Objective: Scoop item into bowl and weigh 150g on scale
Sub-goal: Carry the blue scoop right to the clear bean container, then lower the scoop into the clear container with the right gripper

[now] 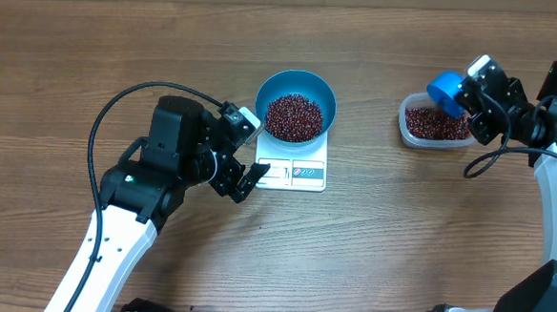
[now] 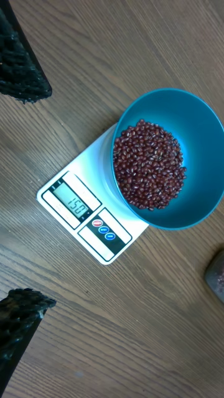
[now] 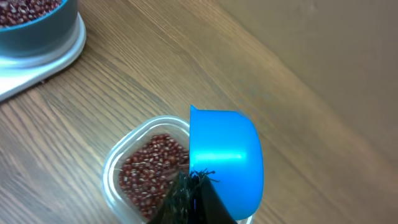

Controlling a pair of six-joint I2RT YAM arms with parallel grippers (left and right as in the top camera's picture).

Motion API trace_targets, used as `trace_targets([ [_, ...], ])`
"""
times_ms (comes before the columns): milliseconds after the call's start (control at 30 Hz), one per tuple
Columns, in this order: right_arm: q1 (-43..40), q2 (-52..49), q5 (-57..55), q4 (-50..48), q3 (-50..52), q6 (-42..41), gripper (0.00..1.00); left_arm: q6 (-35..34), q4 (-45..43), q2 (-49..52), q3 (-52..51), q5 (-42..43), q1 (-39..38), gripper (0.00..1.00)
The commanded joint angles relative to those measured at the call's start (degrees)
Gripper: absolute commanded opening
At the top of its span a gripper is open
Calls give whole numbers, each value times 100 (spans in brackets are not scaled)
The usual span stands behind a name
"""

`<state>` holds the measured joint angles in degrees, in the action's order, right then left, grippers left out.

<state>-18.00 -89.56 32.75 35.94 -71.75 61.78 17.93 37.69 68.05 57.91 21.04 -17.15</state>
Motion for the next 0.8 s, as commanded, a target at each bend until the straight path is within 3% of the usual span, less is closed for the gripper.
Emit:
trace_targets([
  [0,4,61,33,-129,-140,321,4,-81,-20,9,144,85,31,100],
  [67,4,61,33,-136,-140,284,4,-81,-20,9,144,85,31,100],
  [200,4,61,37,-138,-140,-789,4,-81,-20,9,144,85,31,100],
  [433,4,61,33,-186,-140,-3829,4,-81,-20,9,144,85,31,100],
  [600,-7,61,20,-461,-140,-6570,4,-81,-20,9,144,85,31,99],
  [767,-7,61,-756,-389,-131,-8819,4,-81,-20,9,144,85,31,100],
])
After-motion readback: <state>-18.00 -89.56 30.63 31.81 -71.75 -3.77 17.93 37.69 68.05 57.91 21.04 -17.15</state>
